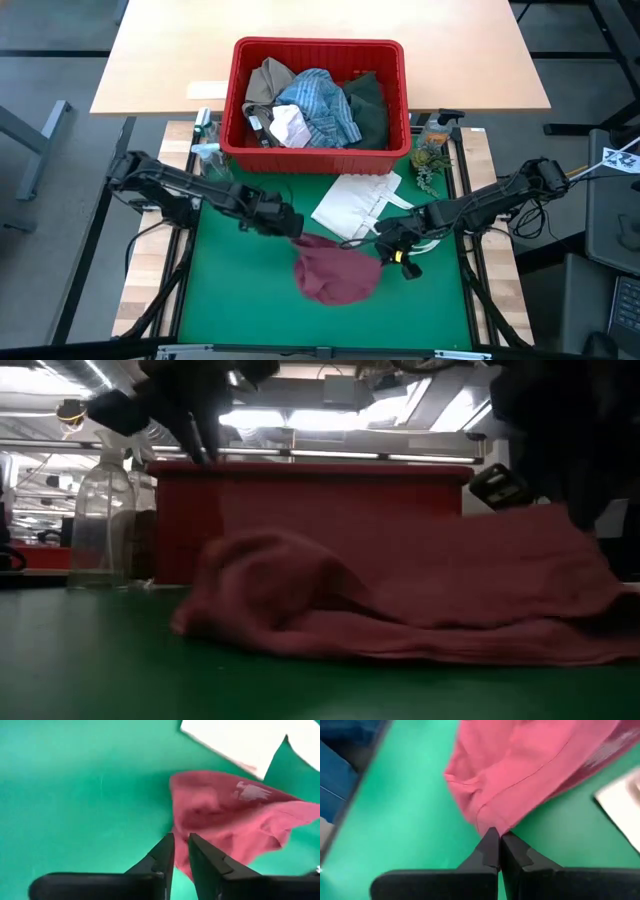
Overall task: Fold Laundry from Bin
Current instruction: Remove the pink underwear from the red bin
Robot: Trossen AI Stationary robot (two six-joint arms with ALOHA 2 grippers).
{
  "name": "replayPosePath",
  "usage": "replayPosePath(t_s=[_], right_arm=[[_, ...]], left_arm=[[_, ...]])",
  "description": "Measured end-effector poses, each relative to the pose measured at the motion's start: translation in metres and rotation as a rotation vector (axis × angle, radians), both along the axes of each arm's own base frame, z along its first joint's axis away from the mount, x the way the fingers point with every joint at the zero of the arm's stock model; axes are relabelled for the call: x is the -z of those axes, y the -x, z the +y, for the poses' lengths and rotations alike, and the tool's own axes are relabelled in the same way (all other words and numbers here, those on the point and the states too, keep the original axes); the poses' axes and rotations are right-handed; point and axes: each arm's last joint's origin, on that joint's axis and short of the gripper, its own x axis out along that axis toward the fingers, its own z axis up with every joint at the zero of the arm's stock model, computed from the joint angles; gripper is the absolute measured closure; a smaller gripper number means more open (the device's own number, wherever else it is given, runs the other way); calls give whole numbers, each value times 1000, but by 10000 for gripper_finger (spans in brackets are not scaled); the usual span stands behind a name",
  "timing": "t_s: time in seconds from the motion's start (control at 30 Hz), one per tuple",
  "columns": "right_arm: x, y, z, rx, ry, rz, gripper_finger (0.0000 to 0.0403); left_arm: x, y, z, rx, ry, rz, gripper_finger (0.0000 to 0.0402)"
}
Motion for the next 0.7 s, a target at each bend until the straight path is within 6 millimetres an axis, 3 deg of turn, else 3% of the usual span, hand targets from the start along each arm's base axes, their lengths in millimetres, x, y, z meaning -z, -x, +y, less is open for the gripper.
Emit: replayPosePath(t_s=[0.17, 0.37, 0.5, 0.7], right_arm=[[3, 4, -3, 33, 71, 41, 402], [5, 6, -4, 33, 81, 67, 402], [6, 8, -4, 33, 88, 87, 402], [6, 8, -4, 33, 88, 88, 402]], left_arm=[[12, -15, 13, 78, -65, -5, 315], [26, -24, 21, 292, -164, 49, 270], [37, -31, 11, 419, -187, 57, 253], [56, -43, -22, 517, -191, 15, 255]])
